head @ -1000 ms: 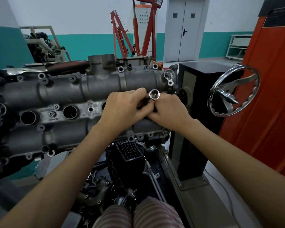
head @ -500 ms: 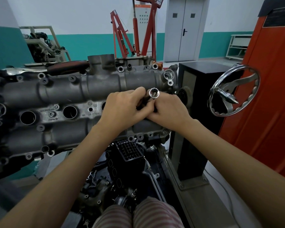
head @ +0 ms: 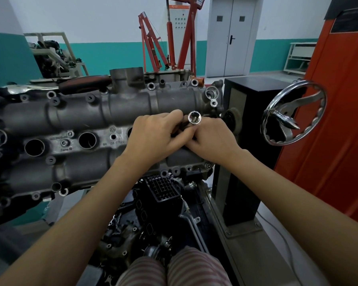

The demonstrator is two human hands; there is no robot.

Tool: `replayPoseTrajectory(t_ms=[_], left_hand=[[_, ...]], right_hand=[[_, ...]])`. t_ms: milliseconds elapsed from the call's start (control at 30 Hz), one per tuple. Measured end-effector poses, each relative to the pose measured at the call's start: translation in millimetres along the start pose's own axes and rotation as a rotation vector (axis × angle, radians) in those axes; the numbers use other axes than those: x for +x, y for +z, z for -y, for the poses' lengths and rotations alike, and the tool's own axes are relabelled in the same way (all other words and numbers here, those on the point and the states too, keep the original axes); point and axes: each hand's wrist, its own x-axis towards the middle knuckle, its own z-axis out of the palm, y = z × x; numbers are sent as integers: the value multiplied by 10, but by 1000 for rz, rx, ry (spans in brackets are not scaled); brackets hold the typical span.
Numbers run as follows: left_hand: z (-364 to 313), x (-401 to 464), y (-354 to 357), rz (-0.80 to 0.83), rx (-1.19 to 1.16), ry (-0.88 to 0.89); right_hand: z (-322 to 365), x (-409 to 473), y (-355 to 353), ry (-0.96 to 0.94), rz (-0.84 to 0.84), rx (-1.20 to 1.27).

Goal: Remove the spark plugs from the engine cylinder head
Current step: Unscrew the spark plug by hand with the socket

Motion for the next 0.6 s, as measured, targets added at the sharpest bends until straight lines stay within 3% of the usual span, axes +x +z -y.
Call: replayPoseTrajectory(t_ms=[600], left_hand=[[0, 3, 6, 38, 4, -17]], right_hand=[[-4, -4, 9, 27, -24, 11]])
